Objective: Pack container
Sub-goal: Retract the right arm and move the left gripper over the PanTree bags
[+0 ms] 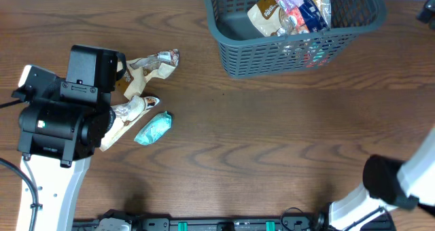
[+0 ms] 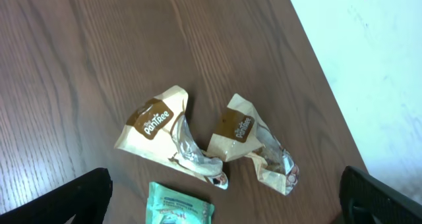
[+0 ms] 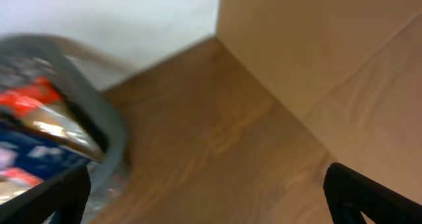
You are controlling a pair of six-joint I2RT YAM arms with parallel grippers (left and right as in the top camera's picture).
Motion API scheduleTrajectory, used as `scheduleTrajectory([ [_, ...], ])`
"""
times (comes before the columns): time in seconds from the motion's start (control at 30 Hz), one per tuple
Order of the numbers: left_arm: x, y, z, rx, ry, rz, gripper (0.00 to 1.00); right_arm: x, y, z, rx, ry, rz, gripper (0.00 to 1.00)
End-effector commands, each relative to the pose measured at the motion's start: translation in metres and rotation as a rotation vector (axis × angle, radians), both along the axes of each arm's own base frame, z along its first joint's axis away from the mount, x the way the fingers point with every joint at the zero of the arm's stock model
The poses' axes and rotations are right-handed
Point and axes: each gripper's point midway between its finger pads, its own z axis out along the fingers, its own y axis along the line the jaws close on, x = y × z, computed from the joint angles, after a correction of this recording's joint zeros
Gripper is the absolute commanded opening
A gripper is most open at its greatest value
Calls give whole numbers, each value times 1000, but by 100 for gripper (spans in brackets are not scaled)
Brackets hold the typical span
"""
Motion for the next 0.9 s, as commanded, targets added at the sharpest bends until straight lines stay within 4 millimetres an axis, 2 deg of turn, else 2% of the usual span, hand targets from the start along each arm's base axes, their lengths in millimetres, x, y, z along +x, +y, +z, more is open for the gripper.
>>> scheduleTrajectory([
  [0.0,-1,1,-3,9,20,-7,99,21,-21,-47,42,113,-70,99],
  [0.2,0,-7,-7,-37,25,-33,99,55,-18,-119,168,257,-45,99],
  [0.33,1,-8,-8,-42,29,-35,99,62,-12,-161,261,351,-68,99],
  [0.47,4,-3,-12,-113,-15,94,99,66,-8,-193,330,415,-97,99],
  [0.57,10,3,-21,-169,-33,203,99,67,-2,-206,368,450,-85,99],
  [0.67,26,5,-34,-224,-16,237,99,67,-2,-213,374,469,-87,99],
  [0.87,57,5,-87,-393,126,283,99,67,-2,-213,374,469,-87,99],
])
